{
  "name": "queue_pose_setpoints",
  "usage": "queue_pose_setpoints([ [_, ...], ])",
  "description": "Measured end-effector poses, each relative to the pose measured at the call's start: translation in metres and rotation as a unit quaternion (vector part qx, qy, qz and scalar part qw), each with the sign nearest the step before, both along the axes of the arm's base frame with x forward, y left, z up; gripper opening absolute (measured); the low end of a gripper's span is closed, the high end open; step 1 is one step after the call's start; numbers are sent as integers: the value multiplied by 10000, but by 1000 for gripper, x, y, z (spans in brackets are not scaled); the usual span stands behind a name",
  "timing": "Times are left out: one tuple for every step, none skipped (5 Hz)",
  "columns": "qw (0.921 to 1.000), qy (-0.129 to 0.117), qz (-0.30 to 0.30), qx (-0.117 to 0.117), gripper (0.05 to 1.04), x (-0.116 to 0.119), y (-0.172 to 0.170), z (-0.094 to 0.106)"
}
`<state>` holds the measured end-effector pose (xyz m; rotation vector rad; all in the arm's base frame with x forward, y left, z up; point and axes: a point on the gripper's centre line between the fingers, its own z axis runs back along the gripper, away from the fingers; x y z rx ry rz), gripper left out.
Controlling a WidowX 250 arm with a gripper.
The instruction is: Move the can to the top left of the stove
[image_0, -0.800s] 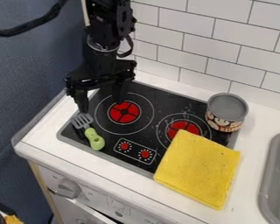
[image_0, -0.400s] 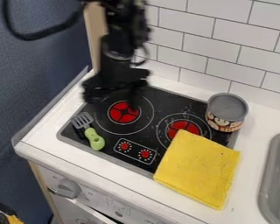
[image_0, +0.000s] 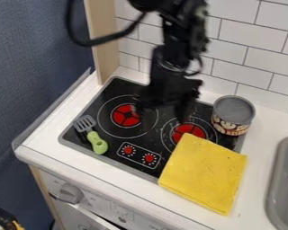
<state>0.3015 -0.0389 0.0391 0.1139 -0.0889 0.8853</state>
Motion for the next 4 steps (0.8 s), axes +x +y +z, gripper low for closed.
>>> queue_pose_setpoints([
  [10000, -58, 65, -4, 1001, 13, -39, -9],
  [9999, -159, 18, -57, 1001, 27, -76, -8],
  [9984, -304, 401, -241, 1001, 34, -95, -7],
  [9946, -315, 879, -442, 1001, 38, -104, -9],
])
